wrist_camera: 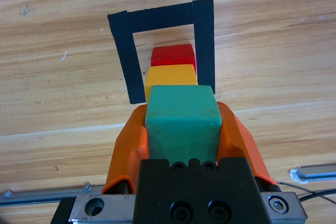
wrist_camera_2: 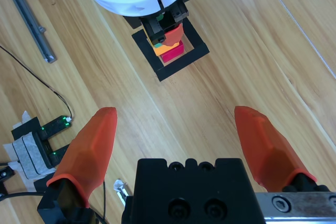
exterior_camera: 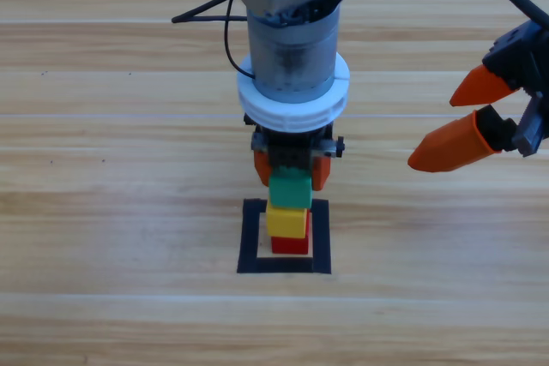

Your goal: Stack the blocks in the rectangular block: red at the bottom, yellow in the middle, green on top

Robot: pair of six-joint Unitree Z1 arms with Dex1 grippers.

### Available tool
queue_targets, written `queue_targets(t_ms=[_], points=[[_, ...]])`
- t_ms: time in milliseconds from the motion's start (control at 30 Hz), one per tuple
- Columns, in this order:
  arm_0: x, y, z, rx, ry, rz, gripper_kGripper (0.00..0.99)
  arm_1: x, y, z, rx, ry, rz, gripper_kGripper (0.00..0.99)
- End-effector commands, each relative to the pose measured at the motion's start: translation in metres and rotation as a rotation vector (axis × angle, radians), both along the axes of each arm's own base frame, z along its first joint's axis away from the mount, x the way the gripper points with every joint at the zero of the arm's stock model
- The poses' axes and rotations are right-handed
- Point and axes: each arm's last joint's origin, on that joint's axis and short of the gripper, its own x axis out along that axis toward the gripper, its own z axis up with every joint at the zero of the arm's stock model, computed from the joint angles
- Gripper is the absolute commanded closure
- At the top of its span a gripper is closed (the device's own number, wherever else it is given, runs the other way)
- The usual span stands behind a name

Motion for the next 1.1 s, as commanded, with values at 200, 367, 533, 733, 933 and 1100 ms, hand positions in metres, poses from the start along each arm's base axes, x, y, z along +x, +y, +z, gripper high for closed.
queue_targets(t_ms=[200, 367, 533, 733, 933, 1100], points=[[0.000, -0.013, -0.035, 0.071, 0.042, -0.025, 0.990, 0.002, -0.008, -0.010, -0.025, 0.014, -0.015, 0.004], [0.000, -0.013, -0.034, 0.071, 0.040, -0.024, 0.990, 0.002, -0.007, -0.011, -0.027, 0.016, -0.015, 0.004], [-0.001, -0.014, -0.027, 0.049, 0.027, -0.018, 0.172, 0.002, -0.007, -0.011, -0.028, 0.015, -0.014, 0.004], [-0.002, -0.012, -0.022, 0.043, 0.022, -0.018, 0.000, 0.002, -0.007, -0.011, -0.029, 0.016, -0.014, 0.004], [-0.005, -0.008, -0.010, 0.026, 0.007, -0.019, 0.000, 0.002, -0.008, -0.011, -0.033, 0.018, -0.013, 0.004], [-0.016, 0.010, 0.040, -0.045, -0.074, -0.016, 0.000, 0.003, -0.008, -0.010, -0.051, 0.004, -0.020, 0.005]])
